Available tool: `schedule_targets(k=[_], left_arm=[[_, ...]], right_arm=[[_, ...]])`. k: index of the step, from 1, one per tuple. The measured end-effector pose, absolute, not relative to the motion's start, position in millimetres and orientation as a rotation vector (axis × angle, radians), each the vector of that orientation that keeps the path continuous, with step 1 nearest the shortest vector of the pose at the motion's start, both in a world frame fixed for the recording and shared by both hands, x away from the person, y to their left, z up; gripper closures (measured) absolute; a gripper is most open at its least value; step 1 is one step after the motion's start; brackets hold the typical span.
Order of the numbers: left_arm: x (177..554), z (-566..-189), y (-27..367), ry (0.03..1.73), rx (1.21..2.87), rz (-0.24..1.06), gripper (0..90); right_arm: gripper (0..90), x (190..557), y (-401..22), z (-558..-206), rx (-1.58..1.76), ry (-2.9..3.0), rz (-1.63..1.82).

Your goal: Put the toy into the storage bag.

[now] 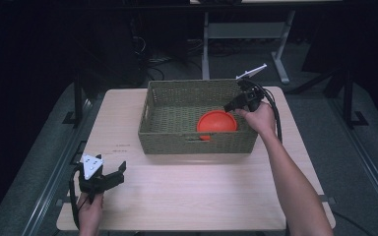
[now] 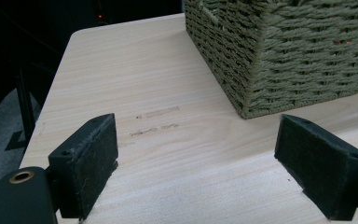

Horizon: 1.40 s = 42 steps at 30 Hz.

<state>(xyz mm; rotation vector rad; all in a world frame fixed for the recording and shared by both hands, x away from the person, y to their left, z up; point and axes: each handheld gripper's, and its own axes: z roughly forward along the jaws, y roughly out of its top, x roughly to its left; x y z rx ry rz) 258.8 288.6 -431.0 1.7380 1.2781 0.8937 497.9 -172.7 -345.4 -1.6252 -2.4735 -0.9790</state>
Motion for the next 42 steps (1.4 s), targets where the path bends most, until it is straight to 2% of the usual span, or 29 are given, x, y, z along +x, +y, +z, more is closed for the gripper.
schedule_targets(k=[13, 22, 42], left_arm=[[258.4, -430.9, 287.5, 1.270, 1.752, 0.908, 12.8], [258.7, -430.7, 286.0, 1.260, 1.760, 0.909, 12.8], [257.7, -429.6, 285.9, 1.249, 1.760, 0.920, 12.8]], right_arm=[[50.0, 472.5, -189.0, -344.0, -1.542, -2.440, -1.094], [45.4, 456.9, -187.1, -338.6, -1.476, -2.461, -1.153], [41.3, 423.5, -184.2, -332.6, -1.342, -2.506, -1.221]])
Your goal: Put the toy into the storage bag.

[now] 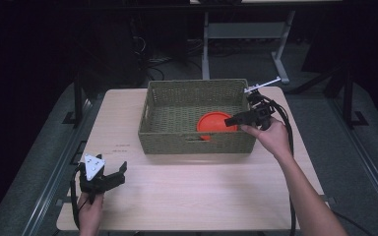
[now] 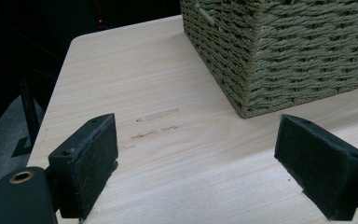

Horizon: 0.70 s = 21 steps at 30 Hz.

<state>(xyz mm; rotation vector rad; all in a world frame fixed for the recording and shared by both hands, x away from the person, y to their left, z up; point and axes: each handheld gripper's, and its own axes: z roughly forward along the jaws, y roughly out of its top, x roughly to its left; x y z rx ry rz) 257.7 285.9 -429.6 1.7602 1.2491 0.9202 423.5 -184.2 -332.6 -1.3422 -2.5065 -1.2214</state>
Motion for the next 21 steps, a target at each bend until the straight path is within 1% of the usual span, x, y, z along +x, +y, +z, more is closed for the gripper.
schedule_targets(k=[7, 21], left_arm=[[256.7, -428.7, 286.2, 1.247, 1.758, 0.925, 12.8], [254.9, -427.3, 286.8, 1.247, 1.754, 0.929, 12.8]], right_arm=[[39.8, 413.2, -187.0, -330.4, -1.320, -2.516, -1.241], [38.1, 378.3, -197.3, -328.4, -1.266, -2.523, -1.332]])
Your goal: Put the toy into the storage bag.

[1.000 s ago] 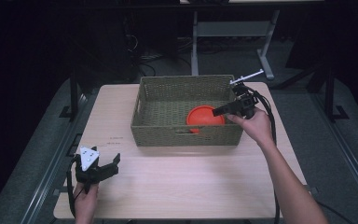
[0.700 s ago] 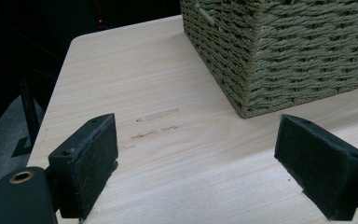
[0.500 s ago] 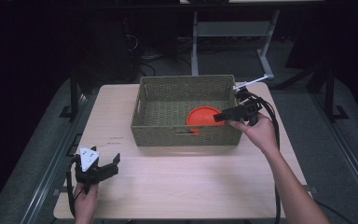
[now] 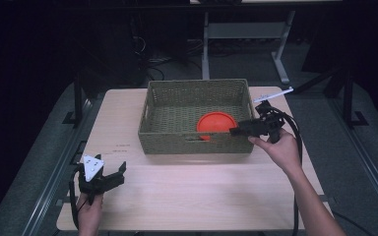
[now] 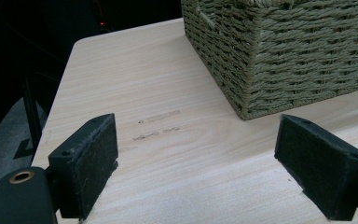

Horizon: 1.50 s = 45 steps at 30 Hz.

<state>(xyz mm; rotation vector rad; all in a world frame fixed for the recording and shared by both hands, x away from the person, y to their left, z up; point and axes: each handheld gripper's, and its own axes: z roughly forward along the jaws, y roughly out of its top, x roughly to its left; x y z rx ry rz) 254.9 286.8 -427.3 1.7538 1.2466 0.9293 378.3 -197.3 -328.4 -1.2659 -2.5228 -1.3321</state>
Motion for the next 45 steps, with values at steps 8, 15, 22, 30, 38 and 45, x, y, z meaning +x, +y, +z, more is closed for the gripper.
schedule_targets(k=[8, 15, 22, 30, 38, 45], left_arm=[[254.5, -427.1, 285.9, 1.240, 1.760, 0.930, 12.8], [254.2, -427.2, 285.6, 1.236, 1.760, 0.935, 12.8], [254.3, -427.3, 286.0, 1.237, 1.760, 0.934, 12.8], [254.3, -427.8, 284.3, 1.231, 1.765, 0.926, 12.8], [253.9, -427.8, 284.5, 1.234, 1.759, 0.925, 12.8], [254.0, -428.0, 283.6, 1.230, 1.764, 0.925, 12.8]], right_arm=[[36.0, 356.7, -209.2, -335.3, -1.239, -2.491, -1.391], [35.3, 345.4, -216.0, -347.0, -1.229, -2.470, -1.419], [33.9, 332.9, -224.5, -354.6, -1.213, -2.459, -1.452], [32.3, 322.3, -232.1, -367.0, -1.220, -2.437, -1.451], [31.7, 317.2, -240.6, -387.9, -1.252, -2.403, -1.417], [30.9, 311.0, -249.1, -399.0, -1.284, -2.388, -1.399]])
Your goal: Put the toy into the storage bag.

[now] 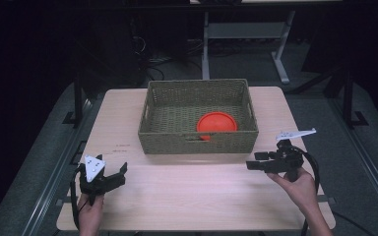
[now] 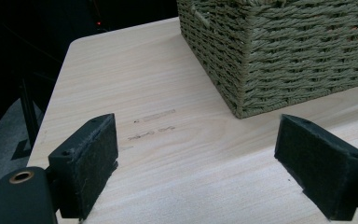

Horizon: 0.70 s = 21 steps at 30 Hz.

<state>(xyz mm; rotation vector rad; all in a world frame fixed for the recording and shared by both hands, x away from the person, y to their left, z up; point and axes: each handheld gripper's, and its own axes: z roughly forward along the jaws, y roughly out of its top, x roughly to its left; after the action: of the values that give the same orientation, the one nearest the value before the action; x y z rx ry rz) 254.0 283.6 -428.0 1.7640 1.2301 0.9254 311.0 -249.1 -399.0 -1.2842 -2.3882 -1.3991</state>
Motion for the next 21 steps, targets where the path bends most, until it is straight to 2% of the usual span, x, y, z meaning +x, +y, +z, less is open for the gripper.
schedule_targets(k=[21], left_arm=[[254.0, -428.3, 282.9, 1.239, 1.757, 0.915, 12.8]], right_arm=[[28.5, 294.4, -276.2, -427.0, -1.360, -2.301, -1.402]])
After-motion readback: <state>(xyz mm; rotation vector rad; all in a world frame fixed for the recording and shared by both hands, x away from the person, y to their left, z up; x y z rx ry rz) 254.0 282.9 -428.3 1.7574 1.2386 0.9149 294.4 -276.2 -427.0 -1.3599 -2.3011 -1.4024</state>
